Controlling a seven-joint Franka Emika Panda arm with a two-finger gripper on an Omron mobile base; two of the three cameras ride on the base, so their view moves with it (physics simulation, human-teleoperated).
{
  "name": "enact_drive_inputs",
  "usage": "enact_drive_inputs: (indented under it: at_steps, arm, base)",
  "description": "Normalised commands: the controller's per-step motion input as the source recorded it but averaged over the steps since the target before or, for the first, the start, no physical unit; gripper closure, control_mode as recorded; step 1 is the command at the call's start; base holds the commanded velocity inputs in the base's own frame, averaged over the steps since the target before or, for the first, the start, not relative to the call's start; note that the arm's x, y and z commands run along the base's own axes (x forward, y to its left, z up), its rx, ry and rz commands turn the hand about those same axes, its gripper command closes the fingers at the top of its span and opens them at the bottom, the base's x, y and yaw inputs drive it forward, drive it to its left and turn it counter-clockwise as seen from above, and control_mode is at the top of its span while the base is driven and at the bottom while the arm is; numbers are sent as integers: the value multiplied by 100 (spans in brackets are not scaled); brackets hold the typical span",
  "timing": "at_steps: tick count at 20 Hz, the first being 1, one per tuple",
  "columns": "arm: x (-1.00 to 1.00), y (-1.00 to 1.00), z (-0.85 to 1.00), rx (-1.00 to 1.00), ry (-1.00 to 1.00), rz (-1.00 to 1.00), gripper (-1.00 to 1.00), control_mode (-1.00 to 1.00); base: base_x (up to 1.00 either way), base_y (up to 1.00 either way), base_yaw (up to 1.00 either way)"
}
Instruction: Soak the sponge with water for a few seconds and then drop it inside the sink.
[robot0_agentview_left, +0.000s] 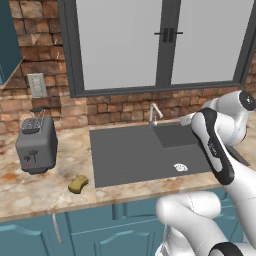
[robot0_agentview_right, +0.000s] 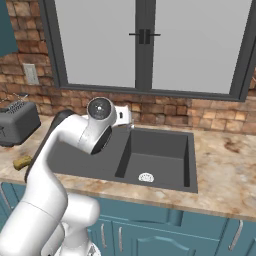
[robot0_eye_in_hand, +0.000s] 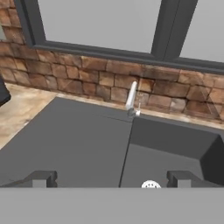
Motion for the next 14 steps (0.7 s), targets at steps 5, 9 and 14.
enact_drive_inputs:
  at_steps: [5, 9, 14]
  arm:
    - [6, -1, 0, 0, 0, 1, -100, -100]
    - [4, -3, 0, 0, 0, 1, -100, -100]
    - [2, -1, 0, 0, 0, 1, -100, -100]
  base:
    - [0, 0, 0]
    - [0, 0, 0]
    - [0, 0, 0]
